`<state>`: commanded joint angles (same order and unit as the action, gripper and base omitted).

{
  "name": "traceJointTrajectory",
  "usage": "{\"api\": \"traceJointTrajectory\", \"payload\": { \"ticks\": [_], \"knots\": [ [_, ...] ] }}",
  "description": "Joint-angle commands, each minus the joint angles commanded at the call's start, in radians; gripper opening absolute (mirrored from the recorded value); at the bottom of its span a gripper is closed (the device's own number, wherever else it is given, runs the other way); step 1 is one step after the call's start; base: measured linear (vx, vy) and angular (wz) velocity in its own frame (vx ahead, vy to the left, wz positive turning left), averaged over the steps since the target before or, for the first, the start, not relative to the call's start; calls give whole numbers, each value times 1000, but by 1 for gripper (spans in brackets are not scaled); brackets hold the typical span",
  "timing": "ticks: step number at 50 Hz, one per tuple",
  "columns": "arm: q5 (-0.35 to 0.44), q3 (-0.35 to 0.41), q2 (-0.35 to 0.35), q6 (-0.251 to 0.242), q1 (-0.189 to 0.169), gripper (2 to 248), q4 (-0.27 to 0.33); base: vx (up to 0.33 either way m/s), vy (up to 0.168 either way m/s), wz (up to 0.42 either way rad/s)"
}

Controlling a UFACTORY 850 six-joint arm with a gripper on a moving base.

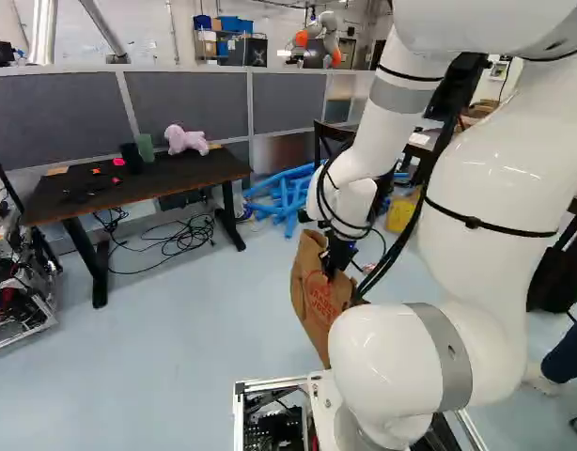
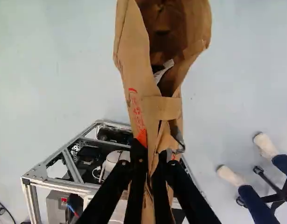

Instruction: Pick up the bag on the ground and place it on the table

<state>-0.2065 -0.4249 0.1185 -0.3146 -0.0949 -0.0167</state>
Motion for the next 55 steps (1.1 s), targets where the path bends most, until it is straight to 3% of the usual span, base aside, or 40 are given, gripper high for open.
{"api": "traceJointTrajectory", "payload": {
  "ticks": [24, 55],
  "knots": [
    [-136, -43, -69, 0, -57, 21, 11, 0, 0, 0],
    [-325, -126, -125, 0, -27, 21, 11, 0, 0, 0]
  ]
}}
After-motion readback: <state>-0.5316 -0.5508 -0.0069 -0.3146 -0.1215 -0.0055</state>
